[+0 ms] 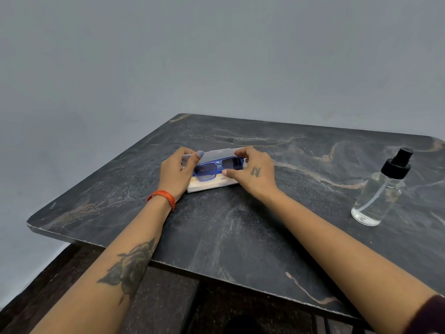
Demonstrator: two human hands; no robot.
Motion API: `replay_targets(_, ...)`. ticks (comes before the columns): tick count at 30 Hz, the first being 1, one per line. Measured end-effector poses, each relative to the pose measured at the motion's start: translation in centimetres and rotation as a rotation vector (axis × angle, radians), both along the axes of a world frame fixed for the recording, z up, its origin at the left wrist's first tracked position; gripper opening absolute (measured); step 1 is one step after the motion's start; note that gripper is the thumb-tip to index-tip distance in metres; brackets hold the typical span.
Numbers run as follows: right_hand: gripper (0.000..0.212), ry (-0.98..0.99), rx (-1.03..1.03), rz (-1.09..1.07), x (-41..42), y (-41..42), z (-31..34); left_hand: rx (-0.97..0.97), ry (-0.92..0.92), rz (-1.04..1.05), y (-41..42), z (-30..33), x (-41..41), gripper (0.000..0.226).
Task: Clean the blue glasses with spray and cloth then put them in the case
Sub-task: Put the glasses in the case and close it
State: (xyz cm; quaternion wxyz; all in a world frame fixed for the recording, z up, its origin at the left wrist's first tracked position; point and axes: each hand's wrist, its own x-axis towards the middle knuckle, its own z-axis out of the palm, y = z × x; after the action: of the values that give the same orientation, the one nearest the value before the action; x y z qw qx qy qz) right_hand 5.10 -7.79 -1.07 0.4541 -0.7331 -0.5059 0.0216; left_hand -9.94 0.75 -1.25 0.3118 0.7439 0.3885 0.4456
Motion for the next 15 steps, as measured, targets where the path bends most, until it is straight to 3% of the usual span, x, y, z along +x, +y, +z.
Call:
replay_targets(5,0.051,-0.015,-0.025,-0.008,-0.37,0.06,0.32,0.035,0.011,0.004,0.06,-0.07,0.03,0.021)
replay_targets(15,0.042,-0.098,0.153,0.024,-0.35,-0.13,-0.06,0.006,-0.045,0.011,0.09,-0.04,-0.03,0.021)
